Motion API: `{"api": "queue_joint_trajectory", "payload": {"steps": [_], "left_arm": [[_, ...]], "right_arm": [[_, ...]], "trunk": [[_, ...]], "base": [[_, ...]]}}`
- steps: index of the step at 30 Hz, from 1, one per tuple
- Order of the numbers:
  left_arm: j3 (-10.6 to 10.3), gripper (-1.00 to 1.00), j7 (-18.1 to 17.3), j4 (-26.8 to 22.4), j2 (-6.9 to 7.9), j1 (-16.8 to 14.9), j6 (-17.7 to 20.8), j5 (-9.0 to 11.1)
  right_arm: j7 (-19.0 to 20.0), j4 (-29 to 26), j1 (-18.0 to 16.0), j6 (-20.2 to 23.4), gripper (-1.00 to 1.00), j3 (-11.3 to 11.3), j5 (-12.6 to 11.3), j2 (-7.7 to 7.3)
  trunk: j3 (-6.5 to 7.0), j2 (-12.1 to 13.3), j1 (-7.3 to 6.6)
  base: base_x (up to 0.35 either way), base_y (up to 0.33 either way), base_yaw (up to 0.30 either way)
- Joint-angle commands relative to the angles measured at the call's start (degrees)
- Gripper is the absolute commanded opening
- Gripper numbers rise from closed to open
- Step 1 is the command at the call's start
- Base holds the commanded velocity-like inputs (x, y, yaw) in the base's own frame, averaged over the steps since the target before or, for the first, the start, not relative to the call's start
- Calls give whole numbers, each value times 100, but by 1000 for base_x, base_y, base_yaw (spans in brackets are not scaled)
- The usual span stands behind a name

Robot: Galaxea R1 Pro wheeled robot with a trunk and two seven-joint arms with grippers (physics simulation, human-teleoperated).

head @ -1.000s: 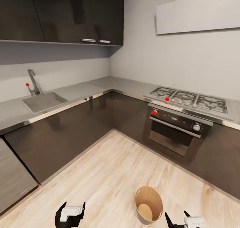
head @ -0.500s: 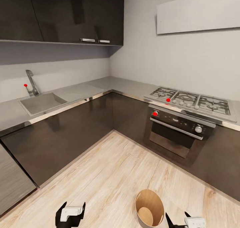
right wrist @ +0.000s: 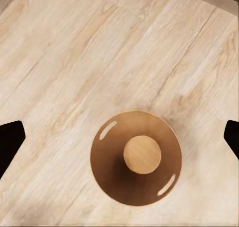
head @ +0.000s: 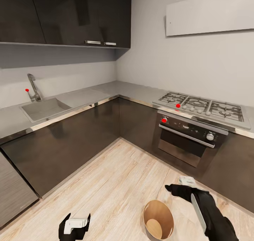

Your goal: Put the three can of soda from the living room inside the tash can in the kitchen.

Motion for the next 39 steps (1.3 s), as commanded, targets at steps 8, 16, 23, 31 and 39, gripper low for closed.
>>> {"api": "queue_joint_trajectory", "payload": {"steps": [8, 16, 23, 31, 39], "left_arm": [[-4, 100, 13, 2, -2, 0, 0, -5], [-4, 100, 32, -24, -1, 5, -6, -3], [-6, 100, 36, -5, -2, 1, -1, -5], [-7, 100, 38, 2, -2, 0, 0, -7], [7, 100, -24, -104, -12, -384, 503, 1]], "right_arm": [[-595, 815, -1488, 1468, 100, 197, 208, -142], [-857, 2781, -2467, 1274, 100, 229, 285, -581], [-853, 3007, -2576, 1196, 100, 245, 296, -625], [-831, 3051, -2605, 1165, 100, 270, 290, -592], [-824, 3035, -2606, 1172, 100, 280, 290, -565]], "trunk": [[-1, 0, 0], [-1, 0, 0], [-73, -161, 88], [-216, -481, 264], [-360, -802, 439]], "base": [[0, 0, 0], [0, 0, 0], [0, 0, 0], [0, 0, 0], [0, 0, 0]]}}
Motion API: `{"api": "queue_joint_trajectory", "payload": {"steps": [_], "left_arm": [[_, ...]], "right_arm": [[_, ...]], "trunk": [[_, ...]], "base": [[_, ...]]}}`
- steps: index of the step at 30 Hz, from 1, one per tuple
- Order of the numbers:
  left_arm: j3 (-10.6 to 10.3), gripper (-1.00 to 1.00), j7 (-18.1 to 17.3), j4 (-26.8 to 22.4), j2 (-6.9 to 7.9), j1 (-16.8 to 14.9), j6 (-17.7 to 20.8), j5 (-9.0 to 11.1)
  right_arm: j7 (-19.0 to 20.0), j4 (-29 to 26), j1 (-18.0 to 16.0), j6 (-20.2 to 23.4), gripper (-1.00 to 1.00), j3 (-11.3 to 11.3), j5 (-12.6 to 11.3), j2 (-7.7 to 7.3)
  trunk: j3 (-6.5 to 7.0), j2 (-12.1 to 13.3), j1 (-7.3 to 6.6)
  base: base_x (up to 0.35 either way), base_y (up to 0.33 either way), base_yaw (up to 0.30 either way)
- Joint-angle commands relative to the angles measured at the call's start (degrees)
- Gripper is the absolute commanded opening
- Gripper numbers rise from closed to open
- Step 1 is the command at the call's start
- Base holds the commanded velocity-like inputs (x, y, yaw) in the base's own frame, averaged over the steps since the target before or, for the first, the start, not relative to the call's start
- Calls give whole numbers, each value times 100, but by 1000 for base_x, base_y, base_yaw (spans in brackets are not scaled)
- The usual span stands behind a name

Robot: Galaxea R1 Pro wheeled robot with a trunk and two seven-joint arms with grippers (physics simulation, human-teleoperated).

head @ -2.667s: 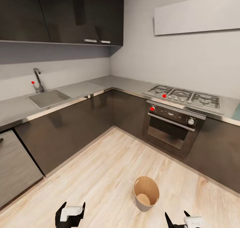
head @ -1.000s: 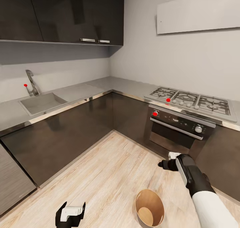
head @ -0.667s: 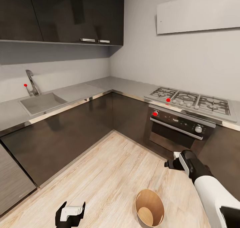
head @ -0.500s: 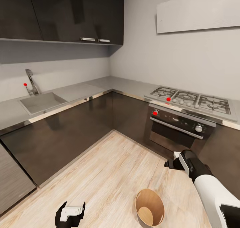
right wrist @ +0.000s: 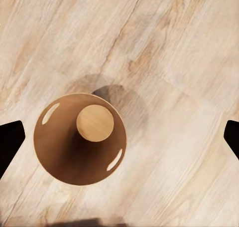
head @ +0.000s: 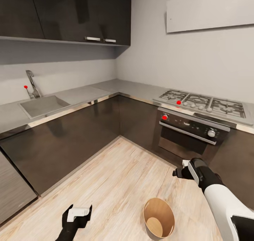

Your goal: Put the three can of soda from the living room inside the tash can in the kitchen.

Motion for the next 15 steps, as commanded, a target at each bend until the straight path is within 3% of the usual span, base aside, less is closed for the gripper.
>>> {"api": "queue_joint_trajectory", "payload": {"steps": [1, 6, 9, 15], "left_arm": [[3, 100, 2, -133, -4, -96, 135, 7], [12, 100, 20, -613, -43, -677, 798, 14], [17, 100, 16, -332, -56, -990, 969, 31], [31, 100, 5, 297, -51, -1200, 1071, 97]], "right_arm": [[-1, 0, 0, 2, 100, 2, -1, 1], [-9, -1, 0, 6, 100, 7, -1, 4], [-9, 2, 0, 9, 100, 4, -2, 1], [7, 0, 0, 14, 100, 0, -1, -4]], "trunk": [[-19, -42, 23], [-109, -242, 132], [-163, -363, 198], [-270, -603, 330]], "base": [[0, 0, 0], [0, 0, 0], [0, 0, 0], [0, 0, 0]]}}
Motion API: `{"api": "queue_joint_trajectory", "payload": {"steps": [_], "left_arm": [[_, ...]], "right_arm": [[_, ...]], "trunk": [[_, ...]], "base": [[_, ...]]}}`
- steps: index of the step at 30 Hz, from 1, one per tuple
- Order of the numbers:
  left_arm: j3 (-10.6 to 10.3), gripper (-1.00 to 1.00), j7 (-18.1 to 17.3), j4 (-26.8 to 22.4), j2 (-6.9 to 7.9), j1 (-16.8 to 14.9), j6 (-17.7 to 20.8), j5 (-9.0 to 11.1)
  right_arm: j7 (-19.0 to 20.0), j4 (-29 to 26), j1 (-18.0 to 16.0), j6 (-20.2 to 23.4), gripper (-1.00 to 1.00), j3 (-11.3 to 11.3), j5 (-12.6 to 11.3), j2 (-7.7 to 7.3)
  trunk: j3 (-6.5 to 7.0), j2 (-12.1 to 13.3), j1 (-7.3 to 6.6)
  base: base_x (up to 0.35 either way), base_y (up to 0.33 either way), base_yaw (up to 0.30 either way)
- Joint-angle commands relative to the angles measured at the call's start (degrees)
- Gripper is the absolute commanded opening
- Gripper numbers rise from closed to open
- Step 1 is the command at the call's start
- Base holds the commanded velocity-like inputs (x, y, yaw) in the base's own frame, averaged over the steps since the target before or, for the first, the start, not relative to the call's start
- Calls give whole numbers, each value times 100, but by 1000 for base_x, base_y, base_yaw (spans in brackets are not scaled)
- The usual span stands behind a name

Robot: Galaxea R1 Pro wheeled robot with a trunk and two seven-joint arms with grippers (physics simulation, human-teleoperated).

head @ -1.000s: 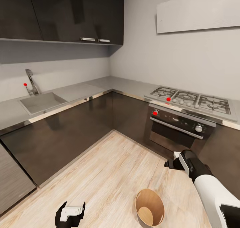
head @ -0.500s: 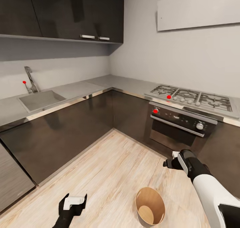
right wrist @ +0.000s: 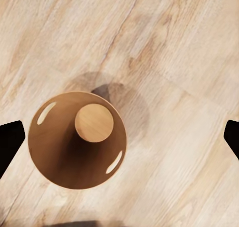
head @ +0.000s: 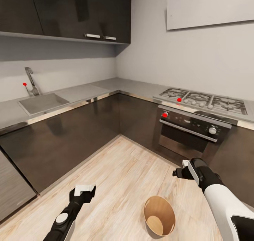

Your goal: Put the three can of soda from the living room inside the tash can in the kitchen.

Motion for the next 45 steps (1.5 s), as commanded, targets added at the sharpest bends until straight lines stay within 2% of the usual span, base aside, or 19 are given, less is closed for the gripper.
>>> {"api": "queue_joint_trajectory", "payload": {"steps": [1, 5, 9, 13, 45], "left_arm": [[4, 100, -5, 155, -1, -31, 14, 25], [12, 100, -18, 368, 15, -62, 29, 37], [-29, 100, -143, 863, 26, -80, -32, -29], [-32, 100, -164, 974, 43, -82, -49, -37], [-55, 100, -172, 1022, 43, -74, -66, -48]], "right_arm": [[2, 0, 0, 1, 100, 0, 0, -1], [6, -6, 0, 2, 100, -1, 0, -15], [-46, 3, 7, -4, 100, 13, 1, 11], [-59, 7, 8, -7, 100, 5, 7, 5], [-51, -1, 9, -40, 100, 9, 0, 23]], "trunk": [[-18, -42, 23], [-90, -202, 110], [-162, -363, 198], [-234, -523, 286], [-808, -1806, 989]], "base": [[0, 0, 0], [0, 0, 0], [0, 0, 0], [0, 0, 0], [0, 0, 0]]}}
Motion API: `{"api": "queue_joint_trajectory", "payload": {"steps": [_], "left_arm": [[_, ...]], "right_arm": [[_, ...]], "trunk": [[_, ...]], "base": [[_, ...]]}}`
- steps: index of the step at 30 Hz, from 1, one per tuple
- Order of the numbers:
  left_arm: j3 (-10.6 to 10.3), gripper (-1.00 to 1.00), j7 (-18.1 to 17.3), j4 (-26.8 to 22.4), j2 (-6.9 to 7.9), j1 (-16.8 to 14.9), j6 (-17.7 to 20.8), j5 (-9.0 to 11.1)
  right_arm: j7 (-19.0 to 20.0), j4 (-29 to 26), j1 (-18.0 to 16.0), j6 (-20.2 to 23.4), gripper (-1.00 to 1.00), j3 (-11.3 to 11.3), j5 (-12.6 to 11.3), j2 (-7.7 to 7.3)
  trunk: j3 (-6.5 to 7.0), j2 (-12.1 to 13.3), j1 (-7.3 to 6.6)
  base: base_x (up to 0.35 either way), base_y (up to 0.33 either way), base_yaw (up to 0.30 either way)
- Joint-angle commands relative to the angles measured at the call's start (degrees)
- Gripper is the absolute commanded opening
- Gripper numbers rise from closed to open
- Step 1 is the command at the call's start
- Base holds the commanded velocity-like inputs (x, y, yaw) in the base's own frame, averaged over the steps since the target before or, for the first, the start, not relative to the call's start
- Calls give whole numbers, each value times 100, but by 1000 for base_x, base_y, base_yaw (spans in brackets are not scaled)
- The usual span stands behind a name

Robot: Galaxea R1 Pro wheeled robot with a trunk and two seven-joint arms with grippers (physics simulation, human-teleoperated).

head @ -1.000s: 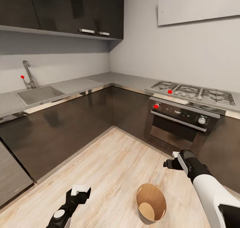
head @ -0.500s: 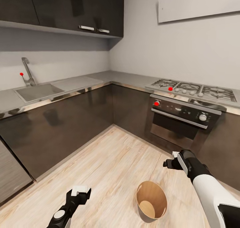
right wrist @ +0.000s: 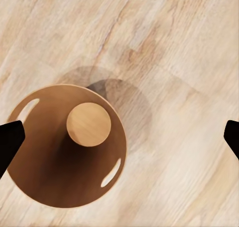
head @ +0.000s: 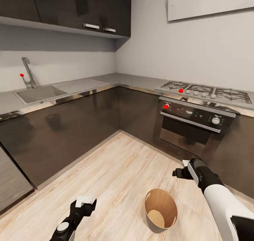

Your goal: Put the three can of soda from the living room inside the tash can in the kitchen.

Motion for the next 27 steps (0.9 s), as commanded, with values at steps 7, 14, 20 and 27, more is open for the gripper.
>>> {"api": "queue_joint_trajectory", "payload": {"steps": [7, 14, 20, 27], "left_arm": [[0, 100, 3, -1, 0, 0, 0, 2], [0, 100, 8, 6, -6, 0, -10, -5], [0, 100, 9, 8, -14, 0, -25, -8], [0, 100, 9, 8, -17, 0, -27, -13]], "right_arm": [[3, -1, 0, -1, 100, 2, 0, 1], [4, -6, 0, -1, 100, 8, 0, 1], [-2, -5, 1, -1, 100, 5, 0, 7], [-4, -2, 0, -1, 100, 2, 0, 39]], "trunk": [[-126, -282, 154], [-252, -563, 308], [-360, -804, 440], [-485, -1084, 594]], "base": [[0, 0, 0], [0, 0, 0], [0, 0, 0], [0, 0, 0]]}}
